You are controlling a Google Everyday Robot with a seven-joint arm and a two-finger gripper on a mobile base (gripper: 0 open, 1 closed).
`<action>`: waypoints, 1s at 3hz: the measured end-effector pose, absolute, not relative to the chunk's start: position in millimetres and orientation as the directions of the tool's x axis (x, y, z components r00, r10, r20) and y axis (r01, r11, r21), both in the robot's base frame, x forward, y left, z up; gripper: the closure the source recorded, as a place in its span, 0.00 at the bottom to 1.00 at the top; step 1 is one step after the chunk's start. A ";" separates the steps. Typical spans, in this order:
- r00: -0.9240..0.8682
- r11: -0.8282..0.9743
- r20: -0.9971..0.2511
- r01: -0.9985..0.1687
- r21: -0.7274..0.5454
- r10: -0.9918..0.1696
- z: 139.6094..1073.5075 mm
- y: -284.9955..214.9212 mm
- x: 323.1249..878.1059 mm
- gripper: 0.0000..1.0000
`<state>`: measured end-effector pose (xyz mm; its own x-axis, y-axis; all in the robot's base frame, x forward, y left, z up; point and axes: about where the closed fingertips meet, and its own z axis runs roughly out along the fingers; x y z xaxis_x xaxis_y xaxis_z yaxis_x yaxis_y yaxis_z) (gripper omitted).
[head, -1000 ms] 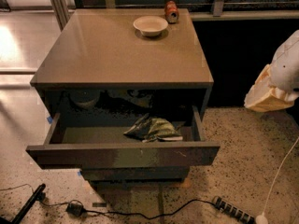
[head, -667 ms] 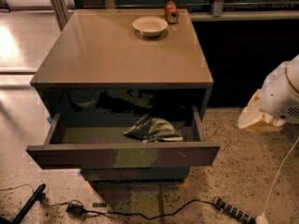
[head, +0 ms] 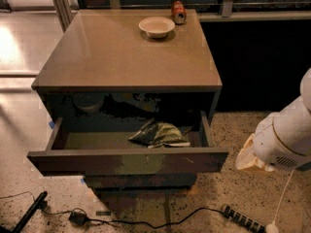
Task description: Close top drawer
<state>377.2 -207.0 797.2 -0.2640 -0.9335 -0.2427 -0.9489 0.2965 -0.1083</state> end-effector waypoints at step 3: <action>-0.306 0.347 -0.303 -0.933 -0.092 -0.903 766.4 -187.3 410.3 1.00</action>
Offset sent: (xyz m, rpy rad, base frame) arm 0.0151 0.0109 -0.0171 0.0437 0.0044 -0.0363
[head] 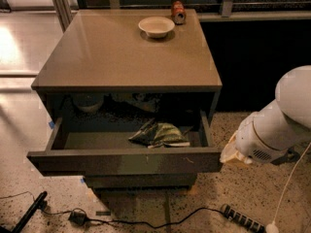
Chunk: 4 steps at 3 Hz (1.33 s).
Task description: Close top drawer
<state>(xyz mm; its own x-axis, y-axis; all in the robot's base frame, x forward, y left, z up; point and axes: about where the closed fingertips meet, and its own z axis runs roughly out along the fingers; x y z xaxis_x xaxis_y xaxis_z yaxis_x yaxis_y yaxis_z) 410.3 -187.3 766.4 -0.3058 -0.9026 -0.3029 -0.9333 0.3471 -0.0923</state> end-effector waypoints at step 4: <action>-0.375 0.389 -0.377 -0.920 0.043 -0.847 703.1 -172.6 404.3 1.00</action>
Offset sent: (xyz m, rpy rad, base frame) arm -0.0378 -0.0061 -0.0766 0.0791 0.1663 -0.0235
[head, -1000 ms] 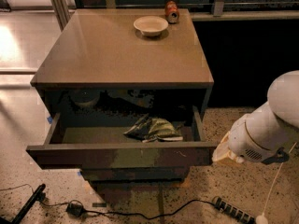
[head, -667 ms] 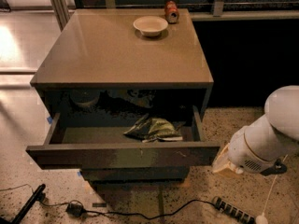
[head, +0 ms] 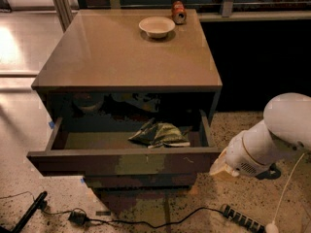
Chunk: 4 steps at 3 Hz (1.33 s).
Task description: Close top drawer
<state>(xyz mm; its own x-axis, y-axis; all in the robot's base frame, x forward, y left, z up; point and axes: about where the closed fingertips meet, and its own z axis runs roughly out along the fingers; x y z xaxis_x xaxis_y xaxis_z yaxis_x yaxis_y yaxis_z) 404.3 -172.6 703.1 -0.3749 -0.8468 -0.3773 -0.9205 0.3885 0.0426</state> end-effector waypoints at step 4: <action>-0.409 0.401 -0.477 -0.908 0.124 -0.778 664.4 -125.2 441.8 0.87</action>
Offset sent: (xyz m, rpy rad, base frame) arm 0.0531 0.0661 -0.0553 0.1889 0.0522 -0.0363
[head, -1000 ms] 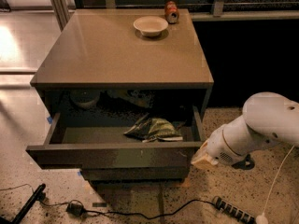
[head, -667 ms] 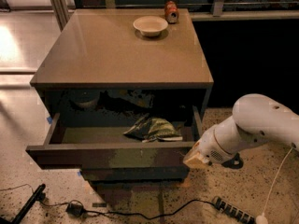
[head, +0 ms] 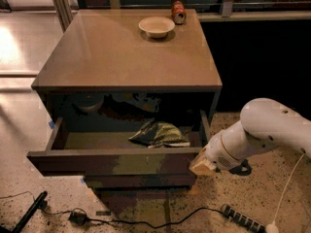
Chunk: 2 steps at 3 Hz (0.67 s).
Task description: Close top drawer
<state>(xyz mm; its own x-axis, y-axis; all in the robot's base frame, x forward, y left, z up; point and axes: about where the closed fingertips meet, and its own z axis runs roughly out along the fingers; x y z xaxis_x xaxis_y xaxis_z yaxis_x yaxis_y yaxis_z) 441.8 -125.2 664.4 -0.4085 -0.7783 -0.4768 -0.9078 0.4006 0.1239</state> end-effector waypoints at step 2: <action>-0.409 0.401 -0.477 -0.908 0.124 -0.778 664.4 -125.1 441.8 0.40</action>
Offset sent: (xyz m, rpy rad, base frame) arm 0.0000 0.0000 0.0000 0.0000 0.0000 0.0000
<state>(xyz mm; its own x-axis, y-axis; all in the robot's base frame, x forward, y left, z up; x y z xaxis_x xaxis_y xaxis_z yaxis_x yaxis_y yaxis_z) 441.8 -125.1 664.4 -0.4085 -0.7783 -0.4768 -0.9078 0.4006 0.1239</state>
